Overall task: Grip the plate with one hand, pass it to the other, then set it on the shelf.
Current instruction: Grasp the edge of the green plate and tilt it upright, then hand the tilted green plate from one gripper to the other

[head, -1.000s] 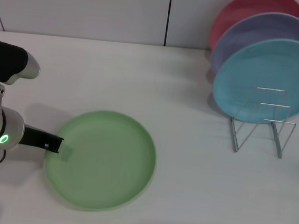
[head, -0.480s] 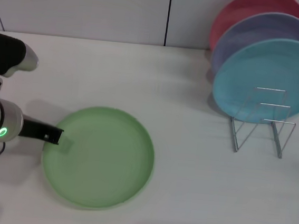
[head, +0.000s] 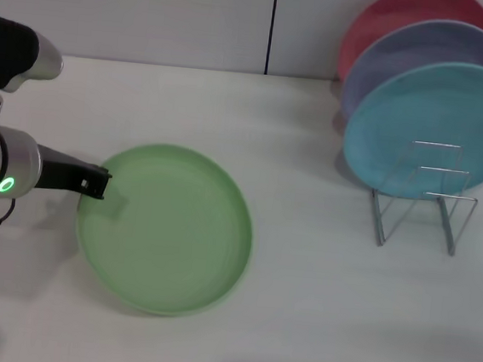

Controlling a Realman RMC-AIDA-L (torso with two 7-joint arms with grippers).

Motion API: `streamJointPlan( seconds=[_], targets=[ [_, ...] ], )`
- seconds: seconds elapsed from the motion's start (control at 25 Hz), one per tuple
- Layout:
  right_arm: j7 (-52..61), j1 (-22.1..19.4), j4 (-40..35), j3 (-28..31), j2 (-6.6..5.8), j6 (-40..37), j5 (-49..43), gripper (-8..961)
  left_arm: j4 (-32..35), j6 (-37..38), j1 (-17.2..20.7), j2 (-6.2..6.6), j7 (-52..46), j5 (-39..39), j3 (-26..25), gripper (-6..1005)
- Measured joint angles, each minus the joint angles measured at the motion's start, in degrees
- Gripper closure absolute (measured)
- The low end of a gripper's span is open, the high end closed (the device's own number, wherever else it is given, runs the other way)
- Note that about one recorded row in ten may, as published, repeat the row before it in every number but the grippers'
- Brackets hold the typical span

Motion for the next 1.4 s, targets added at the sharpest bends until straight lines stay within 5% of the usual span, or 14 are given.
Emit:
streamJointPlan(
  seconds=[0.08,0.24,0.28,0.32,0.48,0.52,0.68,0.88,1.4],
  targets=[
    [9.54,-2.97,-18.67,-3.95,0.68,12.35,-10.26,136,-0.58,0.36,-0.05,-0.03,0.0,-0.05,0.0,959],
    [25.95,-2.35,-31.6,-6.89,0.0,20.61,-21.31,136,-1.46,1.16,-0.11,-0.02,0.03,-0.23,-0.03,964],
    [39.46,-0.22,-38.69,-6.05,-0.27,22.96,-32.72,136,-1.64,1.37,-0.34,-0.02,0.15,-0.28,-0.06,965],
    [39.46,-0.22,-38.69,-6.05,-0.27,22.96,-32.72,136,-1.64,1.37,-0.34,-0.02,0.15,-0.28,-0.06,965],
    [69.77,6.67,-50.99,-3.97,-0.89,21.62,-60.37,137,-2.43,1.79,-0.55,-0.04,0.31,-0.38,-0.14,965],
    [69.77,6.67,-50.99,-3.97,-0.89,21.62,-60.37,137,-2.43,1.79,-0.55,-0.04,0.31,-0.38,-0.14,965],
    [89.17,13.3,-59.79,-1.14,-1.58,11.71,-78.78,137,-5.05,2.59,0.04,-0.03,0.83,-0.48,-1.01,965],
    [99.53,19.22,-61.28,3.69,-3.31,1.54,-85.43,137,-7.59,4.79,1.66,-0.04,1.7,-0.75,-1.35,965],
    [108.09,28.55,-52.73,8.06,-7.05,-5.59,-92.7,136,-9.18,11.81,5.53,0.04,11.35,-12.19,-1.66,965]
  ],
)
